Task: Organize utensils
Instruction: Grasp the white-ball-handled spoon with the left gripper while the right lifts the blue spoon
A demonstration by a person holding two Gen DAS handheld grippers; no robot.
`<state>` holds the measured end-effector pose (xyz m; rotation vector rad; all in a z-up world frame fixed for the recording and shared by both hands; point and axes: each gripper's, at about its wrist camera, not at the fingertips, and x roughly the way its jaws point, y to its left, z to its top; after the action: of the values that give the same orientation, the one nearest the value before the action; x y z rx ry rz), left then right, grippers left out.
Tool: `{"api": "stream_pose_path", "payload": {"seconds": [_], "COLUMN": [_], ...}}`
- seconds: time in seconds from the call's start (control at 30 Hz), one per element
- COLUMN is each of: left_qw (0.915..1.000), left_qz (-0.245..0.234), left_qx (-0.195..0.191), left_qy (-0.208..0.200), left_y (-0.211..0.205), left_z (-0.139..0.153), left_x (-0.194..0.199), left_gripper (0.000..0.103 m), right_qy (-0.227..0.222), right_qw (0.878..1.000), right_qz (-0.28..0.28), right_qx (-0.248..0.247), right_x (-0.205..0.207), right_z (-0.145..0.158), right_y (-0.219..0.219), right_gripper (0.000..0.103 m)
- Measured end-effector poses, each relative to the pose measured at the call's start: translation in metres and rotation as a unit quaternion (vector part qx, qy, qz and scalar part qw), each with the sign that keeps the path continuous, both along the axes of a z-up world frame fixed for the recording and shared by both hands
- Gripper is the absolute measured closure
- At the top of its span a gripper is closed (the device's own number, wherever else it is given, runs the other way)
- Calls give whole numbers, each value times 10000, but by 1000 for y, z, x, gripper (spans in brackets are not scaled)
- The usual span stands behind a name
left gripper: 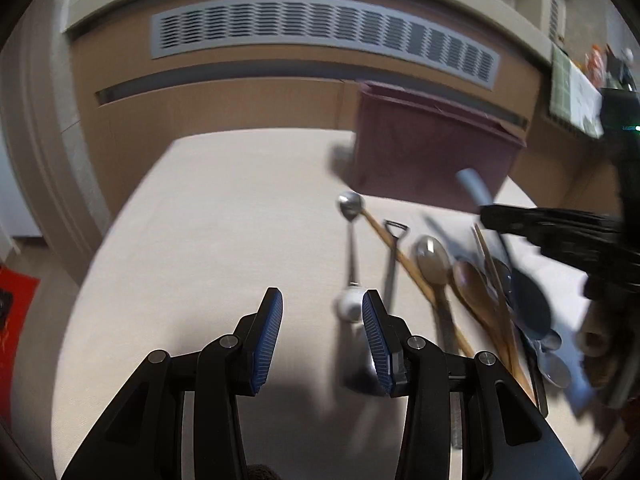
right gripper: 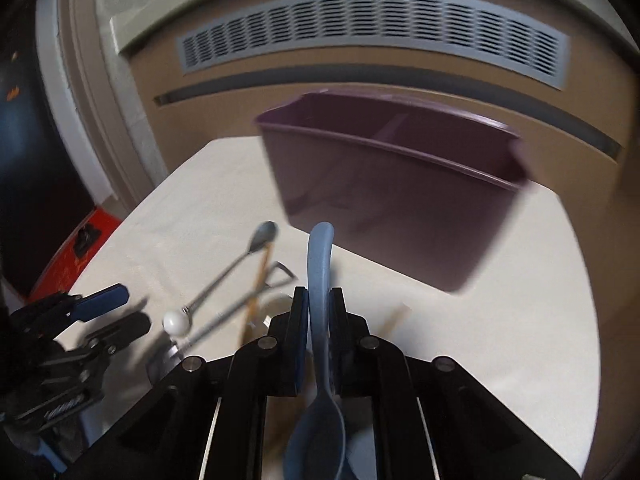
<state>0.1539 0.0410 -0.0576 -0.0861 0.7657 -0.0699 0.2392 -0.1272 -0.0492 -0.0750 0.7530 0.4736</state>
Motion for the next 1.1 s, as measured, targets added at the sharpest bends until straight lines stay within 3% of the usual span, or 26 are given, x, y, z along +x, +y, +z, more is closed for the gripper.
{"api": "stream_pose_path", "payload": {"seconds": [0.27,0.33,0.43,0.53,0.8,0.93,1.1], "left_qw": [9989,9993,9987,9983,9988,9982,9984], "left_qz": [-28,50,224,360,-4,77,53], "left_qx": [-266,-89,108,-54,-125,-234,-88], "left_qy": [383,360,443,450,479,545,557], "left_y": [-18,-18,-16,-6,-12,-4,-9], "left_z": [-8,-7,-8,-7,-10,-11,-14], "left_x": [23,23,25,26,27,31,31], "left_gripper": [60,60,60,62,74,80,80], "right_qy": [-49,-28,-43,-2,41,58,115], "right_qw": [9980,9974,9972,9970,9971,9971,9970], "right_qz": [-567,-624,-650,-634,-625,-637,-639], "right_qx": [290,362,369,441,423,423,422], "right_x": [-28,-35,-36,-35,-35,-37,-36], "right_z": [-8,-8,-13,-16,-21,-21,-25], "right_y": [-67,-86,-90,-90,-81,-81,-81], "right_gripper": [95,95,95,95,95,95,95]}}
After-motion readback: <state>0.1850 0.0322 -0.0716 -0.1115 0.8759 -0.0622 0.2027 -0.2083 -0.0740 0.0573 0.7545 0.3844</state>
